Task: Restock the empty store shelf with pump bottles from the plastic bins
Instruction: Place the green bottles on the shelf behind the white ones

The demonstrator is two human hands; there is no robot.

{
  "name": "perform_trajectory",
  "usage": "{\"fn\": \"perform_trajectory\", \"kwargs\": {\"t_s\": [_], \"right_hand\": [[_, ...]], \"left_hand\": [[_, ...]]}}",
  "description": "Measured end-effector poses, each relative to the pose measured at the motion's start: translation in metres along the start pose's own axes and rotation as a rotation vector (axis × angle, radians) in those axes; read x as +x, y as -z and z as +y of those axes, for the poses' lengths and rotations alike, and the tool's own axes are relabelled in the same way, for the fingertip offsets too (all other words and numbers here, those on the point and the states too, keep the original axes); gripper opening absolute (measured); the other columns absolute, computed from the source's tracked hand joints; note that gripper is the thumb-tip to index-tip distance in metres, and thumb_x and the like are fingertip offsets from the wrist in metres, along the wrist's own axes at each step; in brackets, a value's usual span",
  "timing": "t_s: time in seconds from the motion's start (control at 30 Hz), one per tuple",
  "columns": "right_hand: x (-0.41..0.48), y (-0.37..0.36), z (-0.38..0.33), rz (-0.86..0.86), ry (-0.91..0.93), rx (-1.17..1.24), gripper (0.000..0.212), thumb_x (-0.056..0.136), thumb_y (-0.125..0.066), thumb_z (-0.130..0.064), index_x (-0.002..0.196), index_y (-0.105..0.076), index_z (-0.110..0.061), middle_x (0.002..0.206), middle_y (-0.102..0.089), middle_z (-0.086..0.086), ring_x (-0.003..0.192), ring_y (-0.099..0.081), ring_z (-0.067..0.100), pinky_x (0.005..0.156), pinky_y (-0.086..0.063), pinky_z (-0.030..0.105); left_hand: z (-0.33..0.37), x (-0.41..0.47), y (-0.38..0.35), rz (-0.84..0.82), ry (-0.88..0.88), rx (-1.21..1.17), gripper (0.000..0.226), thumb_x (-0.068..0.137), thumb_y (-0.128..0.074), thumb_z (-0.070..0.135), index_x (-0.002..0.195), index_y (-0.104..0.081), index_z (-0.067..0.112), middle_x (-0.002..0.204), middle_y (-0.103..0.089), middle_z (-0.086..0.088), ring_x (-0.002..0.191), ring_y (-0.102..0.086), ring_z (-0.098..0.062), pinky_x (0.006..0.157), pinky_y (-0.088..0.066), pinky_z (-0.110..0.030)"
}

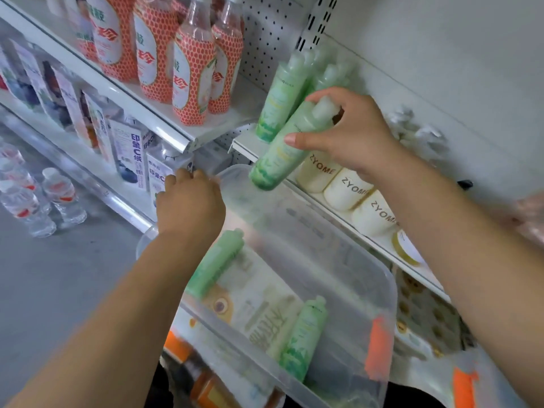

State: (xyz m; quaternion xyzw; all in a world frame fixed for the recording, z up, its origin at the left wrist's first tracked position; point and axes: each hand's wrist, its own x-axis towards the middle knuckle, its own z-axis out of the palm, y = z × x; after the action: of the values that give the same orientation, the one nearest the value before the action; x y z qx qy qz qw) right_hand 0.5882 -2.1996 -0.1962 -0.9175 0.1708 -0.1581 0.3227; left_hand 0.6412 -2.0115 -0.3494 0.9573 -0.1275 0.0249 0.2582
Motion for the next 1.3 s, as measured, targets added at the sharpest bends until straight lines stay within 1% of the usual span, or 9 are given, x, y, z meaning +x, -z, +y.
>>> {"fn": "perform_trajectory", "kwargs": {"t_s": [0.13,0.2,0.27,0.37,0.43,0.73,0.97,1.1,1.3], "right_hand": [[0.036,0.007,-0.012,0.006,-0.006,-0.008,0.065,0.067,-0.095,-0.028,0.123,-0.063,-0.023,0.125,-0.061,0.000,0.107,-0.061,0.011,0.088,-0.058,0.025],[0.050,0.010,-0.014,-0.027,0.002,-0.076,0.063,0.072,-0.092,-0.024,0.126,-0.059,-0.024,0.125,-0.058,-0.003,0.103,-0.059,0.008,0.075,-0.055,0.015],[0.064,0.008,-0.012,-0.050,0.019,-0.152,0.062,0.075,-0.090,-0.021,0.128,-0.058,-0.025,0.128,-0.056,-0.003,0.104,-0.058,0.011,0.069,-0.052,0.014],[0.084,0.002,-0.005,-0.061,0.031,-0.240,0.062,0.074,-0.090,-0.018,0.126,-0.057,-0.026,0.135,-0.053,0.000,0.114,-0.058,0.020,0.090,-0.057,0.035],[0.095,-0.003,0.001,-0.090,0.021,-0.301,0.062,0.074,-0.090,-0.019,0.125,-0.056,-0.028,0.134,-0.051,-0.002,0.116,-0.058,0.023,0.097,-0.055,0.041],[0.111,-0.003,0.011,-0.156,0.049,-0.621,0.063,0.081,-0.085,-0.026,0.135,-0.052,-0.024,0.141,-0.041,0.008,0.113,-0.048,0.021,0.090,-0.036,0.023],[0.115,-0.009,0.015,-0.107,0.055,-0.633,0.070,0.076,-0.089,-0.021,0.134,-0.051,-0.017,0.139,-0.045,0.011,0.116,-0.051,0.024,0.088,-0.037,0.024],[0.119,-0.015,0.015,-0.033,0.013,-0.648,0.085,0.074,-0.091,-0.021,0.141,-0.040,-0.005,0.143,-0.047,0.016,0.130,-0.048,0.032,0.100,-0.043,0.035],[0.126,-0.016,0.012,0.002,0.020,-0.794,0.084,0.070,-0.092,-0.037,0.135,-0.049,-0.006,0.139,-0.044,0.015,0.127,-0.049,0.034,0.103,-0.047,0.042]], "left_hand": [[-0.004,0.002,-0.001,-0.021,0.015,-0.036,0.039,0.103,-0.032,0.029,0.112,-0.057,0.000,0.115,-0.055,-0.023,0.107,-0.048,-0.040,0.082,-0.043,-0.047],[-0.006,0.003,0.000,-0.044,0.023,-0.070,0.040,0.103,-0.032,0.031,0.112,-0.057,0.001,0.117,-0.055,-0.023,0.109,-0.048,-0.039,0.084,-0.044,-0.047],[-0.008,0.006,0.001,-0.065,0.024,-0.102,0.043,0.103,-0.033,0.035,0.113,-0.056,0.001,0.118,-0.055,-0.023,0.111,-0.047,-0.039,0.087,-0.045,-0.048],[-0.009,0.008,0.003,-0.083,0.011,-0.111,0.044,0.103,-0.034,0.037,0.115,-0.055,0.000,0.120,-0.055,-0.023,0.114,-0.046,-0.039,0.088,-0.045,-0.048],[-0.008,0.008,0.004,-0.092,0.014,-0.112,0.045,0.103,-0.033,0.039,0.116,-0.055,0.001,0.122,-0.054,-0.023,0.117,-0.045,-0.039,0.089,-0.045,-0.048],[-0.006,0.007,0.004,-0.121,0.002,-0.083,0.051,0.103,-0.031,0.044,0.116,-0.057,0.003,0.121,-0.055,-0.021,0.117,-0.046,-0.039,0.087,-0.043,-0.046],[-0.004,0.004,0.003,-0.140,-0.008,-0.008,0.053,0.101,-0.028,0.048,0.116,-0.057,0.006,0.119,-0.056,-0.017,0.111,-0.049,-0.037,0.086,-0.043,-0.044],[-0.004,0.004,0.002,-0.157,-0.013,0.037,0.053,0.101,-0.027,0.049,0.119,-0.054,0.007,0.123,-0.055,-0.016,0.114,-0.049,-0.036,0.089,-0.043,-0.044],[-0.003,0.005,0.000,-0.157,-0.008,0.051,0.054,0.101,-0.026,0.051,0.119,-0.054,0.009,0.121,-0.056,-0.013,0.114,-0.050,-0.034,0.089,-0.043,-0.043]]}}
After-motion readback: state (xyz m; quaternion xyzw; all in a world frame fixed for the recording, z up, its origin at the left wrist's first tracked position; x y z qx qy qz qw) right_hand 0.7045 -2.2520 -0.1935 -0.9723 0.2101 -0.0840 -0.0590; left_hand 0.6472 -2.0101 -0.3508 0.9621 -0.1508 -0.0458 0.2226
